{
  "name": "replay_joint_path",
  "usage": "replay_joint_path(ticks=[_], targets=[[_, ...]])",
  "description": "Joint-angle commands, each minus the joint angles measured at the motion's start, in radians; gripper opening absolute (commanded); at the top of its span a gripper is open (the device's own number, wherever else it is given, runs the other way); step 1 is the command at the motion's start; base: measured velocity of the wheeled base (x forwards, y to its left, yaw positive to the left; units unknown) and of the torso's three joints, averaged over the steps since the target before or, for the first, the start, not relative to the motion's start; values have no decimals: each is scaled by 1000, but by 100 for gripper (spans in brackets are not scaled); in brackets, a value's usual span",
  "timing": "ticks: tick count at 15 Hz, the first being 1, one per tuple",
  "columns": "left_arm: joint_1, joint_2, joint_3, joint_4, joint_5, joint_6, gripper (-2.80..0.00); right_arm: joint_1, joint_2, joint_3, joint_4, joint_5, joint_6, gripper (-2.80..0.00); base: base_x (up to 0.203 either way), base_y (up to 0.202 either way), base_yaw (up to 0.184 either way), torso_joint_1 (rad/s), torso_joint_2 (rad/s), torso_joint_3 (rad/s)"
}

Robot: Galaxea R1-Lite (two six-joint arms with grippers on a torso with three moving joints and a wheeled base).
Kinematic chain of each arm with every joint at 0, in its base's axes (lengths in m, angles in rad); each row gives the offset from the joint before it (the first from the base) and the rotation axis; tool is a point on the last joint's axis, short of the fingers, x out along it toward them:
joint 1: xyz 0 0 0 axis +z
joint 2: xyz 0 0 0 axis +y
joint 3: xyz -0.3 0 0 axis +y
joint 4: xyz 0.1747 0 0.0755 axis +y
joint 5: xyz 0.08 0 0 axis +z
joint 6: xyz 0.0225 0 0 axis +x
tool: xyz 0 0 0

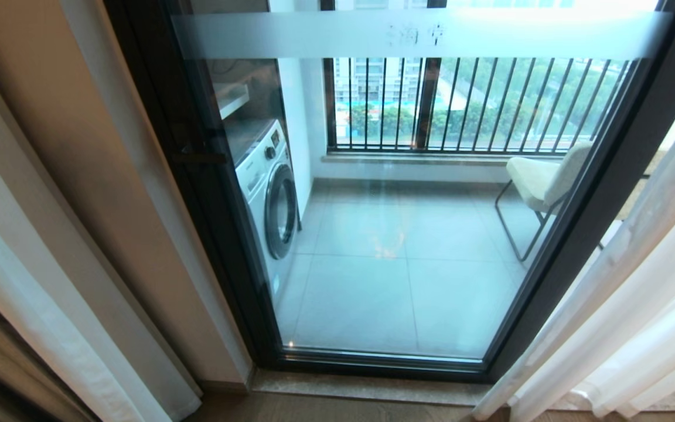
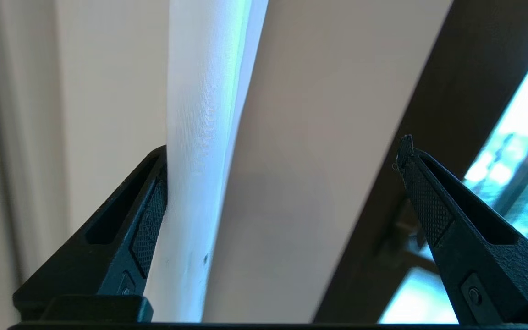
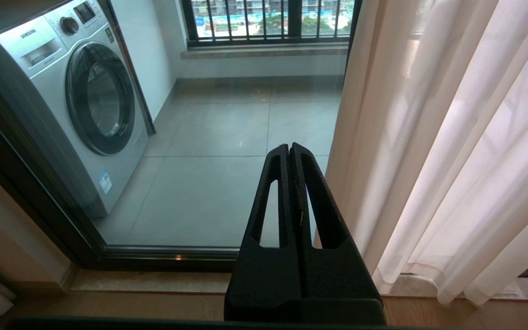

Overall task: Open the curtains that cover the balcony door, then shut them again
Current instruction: Pull the inner curtains open on both sides

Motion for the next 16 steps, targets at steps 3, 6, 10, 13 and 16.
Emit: replay_joint_path(ticks=[3,6,10,13,16], targets=[[0,-1,13,-8,-9,9,0,0,1,0,1,0,0,-280,0,0,0,0,0,0],[-13,5,14,-8,-4,11,0,0,1,0,-1,1,0,-280,0,0,0,0,0,0],[-5,-5,53,-29,34,24,0,0,1,0,-1,0,0,-280,0,0,0,0,0,0],[23,44,54,-48,103,43,0,0,1,0,-1,0,0,-280,0,0,0,0,0,0],[29,103,61,-130,178,45,0,0,1,0,-1,0,0,-280,0,0,0,0,0,0]])
